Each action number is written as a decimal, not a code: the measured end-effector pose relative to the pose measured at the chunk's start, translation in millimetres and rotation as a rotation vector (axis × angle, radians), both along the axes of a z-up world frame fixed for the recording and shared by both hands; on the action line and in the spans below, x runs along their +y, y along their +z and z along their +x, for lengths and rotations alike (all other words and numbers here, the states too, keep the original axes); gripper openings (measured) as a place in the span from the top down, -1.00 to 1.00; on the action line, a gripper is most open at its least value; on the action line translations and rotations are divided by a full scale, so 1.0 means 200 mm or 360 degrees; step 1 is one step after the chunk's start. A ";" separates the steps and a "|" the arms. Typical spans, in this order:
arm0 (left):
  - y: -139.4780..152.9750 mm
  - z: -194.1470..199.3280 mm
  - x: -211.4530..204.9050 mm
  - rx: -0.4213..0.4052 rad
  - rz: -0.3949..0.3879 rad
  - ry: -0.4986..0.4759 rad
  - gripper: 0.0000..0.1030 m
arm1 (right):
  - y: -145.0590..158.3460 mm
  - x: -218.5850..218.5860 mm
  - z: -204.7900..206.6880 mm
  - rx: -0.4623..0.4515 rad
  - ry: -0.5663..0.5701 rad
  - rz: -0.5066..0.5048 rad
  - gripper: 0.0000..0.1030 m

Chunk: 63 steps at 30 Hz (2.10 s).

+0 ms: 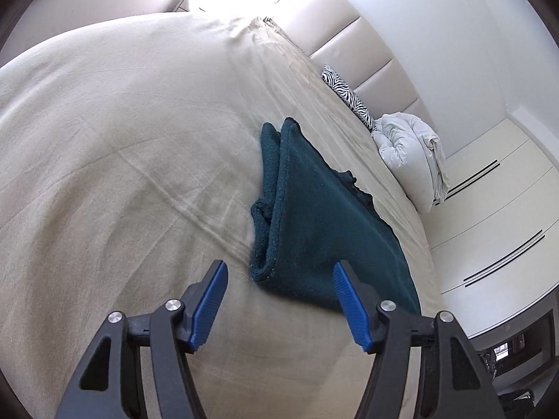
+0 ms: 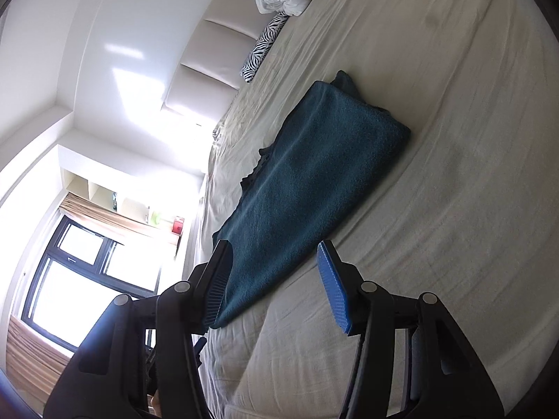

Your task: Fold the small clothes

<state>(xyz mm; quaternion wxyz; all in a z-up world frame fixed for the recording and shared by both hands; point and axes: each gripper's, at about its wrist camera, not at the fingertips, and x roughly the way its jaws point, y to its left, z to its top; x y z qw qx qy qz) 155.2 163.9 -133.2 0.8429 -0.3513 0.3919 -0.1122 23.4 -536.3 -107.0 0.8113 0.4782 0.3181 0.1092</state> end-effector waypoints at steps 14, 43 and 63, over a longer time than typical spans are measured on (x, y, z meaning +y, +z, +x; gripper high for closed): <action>-0.05 0.67 -0.13 0.0155 0.0157 -0.0187 -0.28 | -0.12 0.20 0.18 0.0049 0.0195 0.0029 0.03; -0.16 0.70 -0.13 0.0296 -0.0022 -0.0439 0.40 | -0.07 0.40 0.28 0.0043 0.0433 0.0023 0.03; -0.13 0.63 -0.08 0.0123 -0.0084 -0.0455 0.74 | 0.03 1.18 1.28 0.0208 0.1009 -0.0277 -0.15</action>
